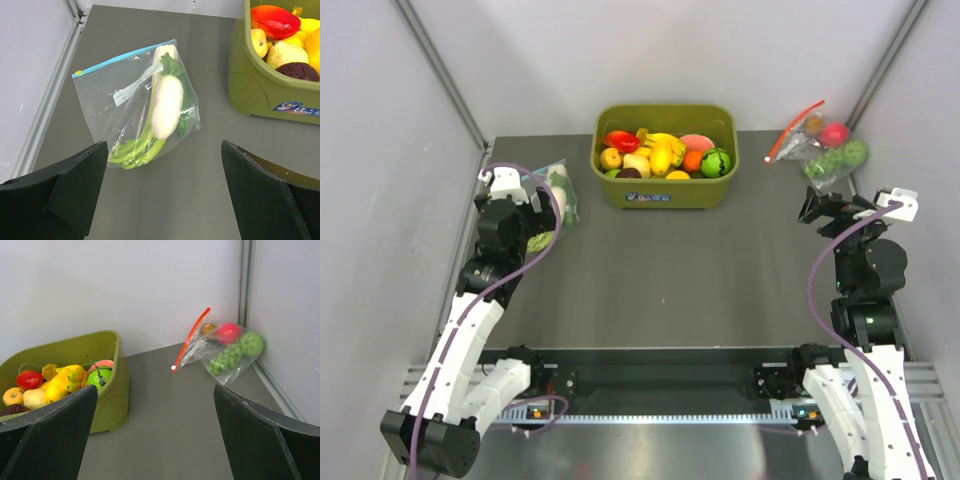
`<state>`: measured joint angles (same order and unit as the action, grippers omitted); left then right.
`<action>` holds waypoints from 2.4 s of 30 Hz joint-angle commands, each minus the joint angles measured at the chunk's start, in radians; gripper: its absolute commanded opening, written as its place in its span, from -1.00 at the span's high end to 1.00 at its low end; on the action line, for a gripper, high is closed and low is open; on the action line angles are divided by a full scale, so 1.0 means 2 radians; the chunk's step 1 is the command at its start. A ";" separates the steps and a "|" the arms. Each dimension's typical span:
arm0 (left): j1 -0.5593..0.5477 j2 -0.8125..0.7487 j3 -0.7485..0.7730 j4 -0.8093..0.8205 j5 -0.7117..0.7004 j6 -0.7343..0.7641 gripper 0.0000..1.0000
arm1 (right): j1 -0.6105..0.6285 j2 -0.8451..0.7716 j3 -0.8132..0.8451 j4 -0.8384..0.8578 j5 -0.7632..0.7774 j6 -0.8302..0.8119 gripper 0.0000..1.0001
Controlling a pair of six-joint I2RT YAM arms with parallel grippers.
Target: Open the zip-top bag and remove the fake food
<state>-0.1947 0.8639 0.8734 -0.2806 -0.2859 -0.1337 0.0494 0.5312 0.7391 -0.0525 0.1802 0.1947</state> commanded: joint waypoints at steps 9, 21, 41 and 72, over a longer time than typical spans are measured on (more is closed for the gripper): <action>0.000 0.005 0.000 0.018 -0.004 0.005 -0.98 | -0.001 0.001 0.002 0.002 0.016 0.005 -0.99; 0.017 0.099 0.034 0.021 0.022 -0.029 -0.98 | -0.002 -0.003 0.000 -0.008 0.013 0.005 -0.99; 0.046 0.406 0.178 0.059 -0.039 -0.025 -0.62 | -0.001 -0.013 0.006 -0.018 -0.029 0.004 -0.99; 0.018 0.307 0.134 -0.006 0.003 -0.048 1.00 | -0.002 0.008 0.002 -0.022 -0.060 0.002 -0.99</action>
<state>-0.1589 1.5585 1.1484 -0.2970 -0.2298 -0.2447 0.0494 0.5297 0.7391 -0.1200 0.0845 0.2028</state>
